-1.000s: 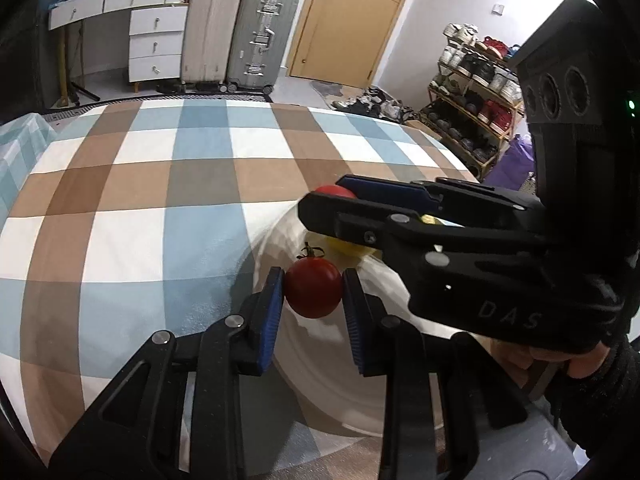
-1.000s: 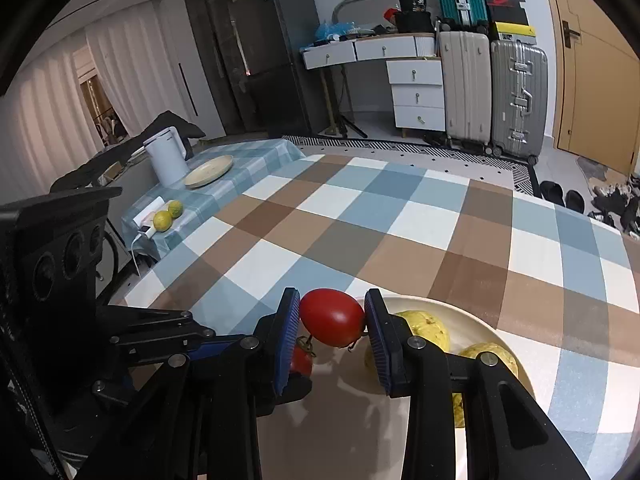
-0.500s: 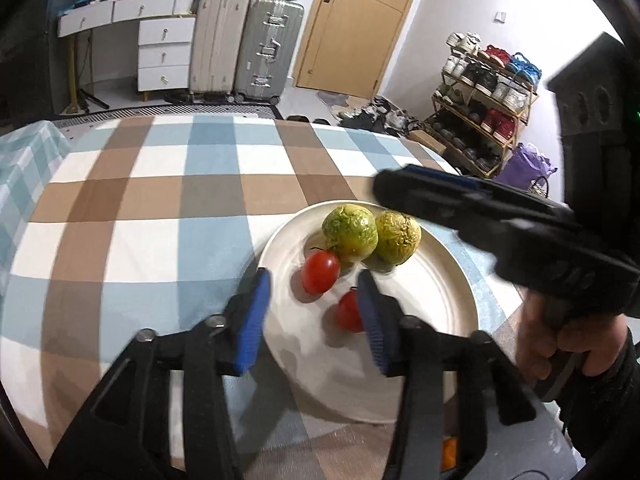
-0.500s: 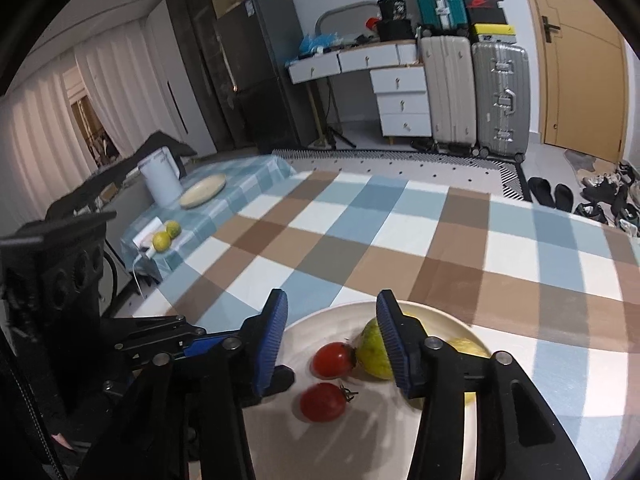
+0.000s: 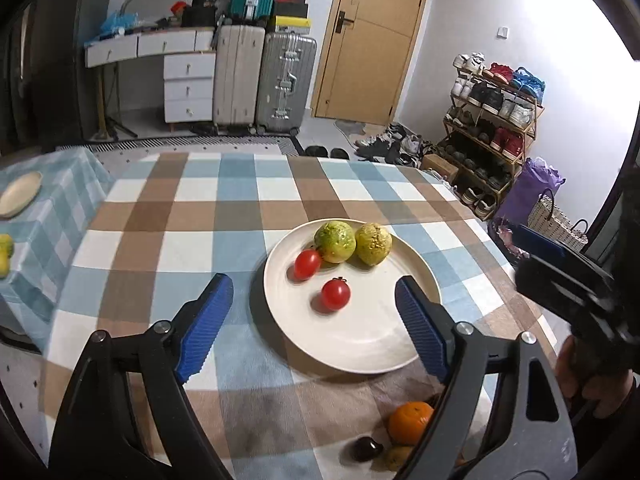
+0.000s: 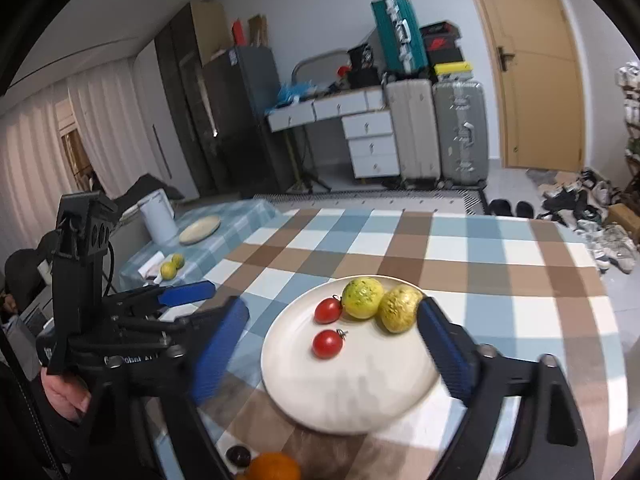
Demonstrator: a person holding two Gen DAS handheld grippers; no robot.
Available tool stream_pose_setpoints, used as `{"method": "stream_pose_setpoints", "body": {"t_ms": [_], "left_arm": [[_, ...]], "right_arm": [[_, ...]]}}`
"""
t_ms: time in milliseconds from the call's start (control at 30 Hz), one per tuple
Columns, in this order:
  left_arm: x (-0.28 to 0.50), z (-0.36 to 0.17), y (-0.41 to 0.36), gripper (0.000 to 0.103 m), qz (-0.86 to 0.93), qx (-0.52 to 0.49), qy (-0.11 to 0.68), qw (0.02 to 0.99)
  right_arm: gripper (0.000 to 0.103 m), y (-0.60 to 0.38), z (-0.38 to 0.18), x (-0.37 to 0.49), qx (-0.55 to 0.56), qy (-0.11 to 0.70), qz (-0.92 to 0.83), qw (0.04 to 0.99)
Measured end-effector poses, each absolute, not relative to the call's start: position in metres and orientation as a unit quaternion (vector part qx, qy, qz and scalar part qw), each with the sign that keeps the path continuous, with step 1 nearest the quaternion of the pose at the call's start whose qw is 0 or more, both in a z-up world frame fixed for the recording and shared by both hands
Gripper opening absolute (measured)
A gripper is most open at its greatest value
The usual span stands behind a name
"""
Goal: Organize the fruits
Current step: 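Raise both tools away from the plate, then move the right tool toward the small brown kiwi-like fruit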
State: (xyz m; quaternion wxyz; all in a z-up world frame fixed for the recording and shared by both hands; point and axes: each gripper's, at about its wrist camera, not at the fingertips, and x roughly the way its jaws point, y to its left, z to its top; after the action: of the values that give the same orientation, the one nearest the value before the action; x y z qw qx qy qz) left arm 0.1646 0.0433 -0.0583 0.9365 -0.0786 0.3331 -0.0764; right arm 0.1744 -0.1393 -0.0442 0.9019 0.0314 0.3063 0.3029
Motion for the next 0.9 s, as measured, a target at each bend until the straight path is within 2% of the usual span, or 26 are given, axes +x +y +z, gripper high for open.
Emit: {"method": "stream_pose_setpoints", "body": {"t_ms": [100, 167, 533, 900], "left_arm": [[0.143, -0.047, 0.037, 0.09, -0.069, -0.067, 0.322, 0.942], [0.125, -0.04, 0.033, 0.102, -0.06, -0.063, 0.313, 0.946], [0.047, -0.026, 0.026, 0.102, -0.038, -0.059, 0.283, 0.956], [-0.001, -0.056, 0.023, 0.102, -0.053, -0.068, 0.3, 0.95]], "right_arm": [[0.099, -0.15, -0.037, 0.153, 0.039, 0.293, 0.299, 0.907], [0.101, -0.157, -0.033, 0.137, 0.045, 0.286, 0.296, 0.91], [0.103, -0.174, -0.029, 0.074, 0.06, 0.273, 0.29, 0.915], [0.103, -0.17, -0.053, 0.023, 0.052, 0.306, 0.302, 0.901]]}}
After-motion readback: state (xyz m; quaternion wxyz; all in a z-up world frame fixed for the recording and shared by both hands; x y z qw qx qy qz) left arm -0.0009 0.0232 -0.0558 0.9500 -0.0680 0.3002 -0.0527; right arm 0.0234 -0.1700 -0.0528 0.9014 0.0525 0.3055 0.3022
